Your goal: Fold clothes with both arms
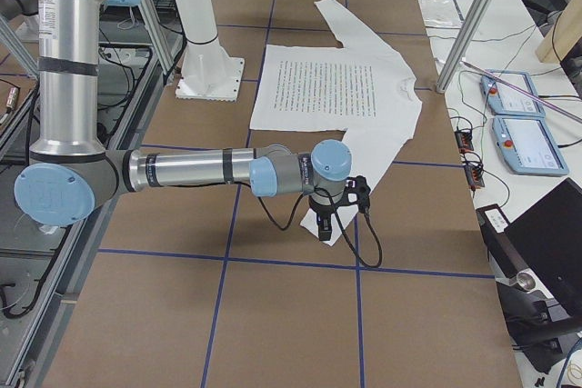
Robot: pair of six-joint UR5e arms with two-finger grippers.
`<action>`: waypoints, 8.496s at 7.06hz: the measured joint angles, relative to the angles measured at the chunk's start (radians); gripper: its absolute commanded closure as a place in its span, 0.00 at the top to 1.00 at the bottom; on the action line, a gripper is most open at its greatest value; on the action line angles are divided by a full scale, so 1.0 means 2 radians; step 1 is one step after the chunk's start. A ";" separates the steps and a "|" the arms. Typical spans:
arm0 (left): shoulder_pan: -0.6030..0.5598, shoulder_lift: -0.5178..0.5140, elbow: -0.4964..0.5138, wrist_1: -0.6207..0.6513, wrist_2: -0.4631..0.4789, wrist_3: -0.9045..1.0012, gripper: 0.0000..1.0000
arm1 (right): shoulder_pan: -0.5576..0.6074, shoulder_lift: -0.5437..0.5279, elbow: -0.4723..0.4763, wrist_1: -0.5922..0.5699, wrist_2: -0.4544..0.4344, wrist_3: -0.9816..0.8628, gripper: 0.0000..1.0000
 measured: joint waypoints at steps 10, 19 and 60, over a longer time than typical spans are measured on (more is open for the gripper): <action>0.006 -0.002 0.005 -0.024 -0.036 -0.001 1.00 | -0.113 0.044 -0.186 0.245 -0.060 0.296 0.88; 0.005 -0.001 0.004 -0.035 -0.036 -0.001 1.00 | -0.123 0.057 -0.201 0.245 -0.053 0.297 0.00; 0.244 -0.128 0.243 -0.224 0.062 -0.323 0.25 | -0.432 0.390 0.012 0.123 -0.341 0.860 1.00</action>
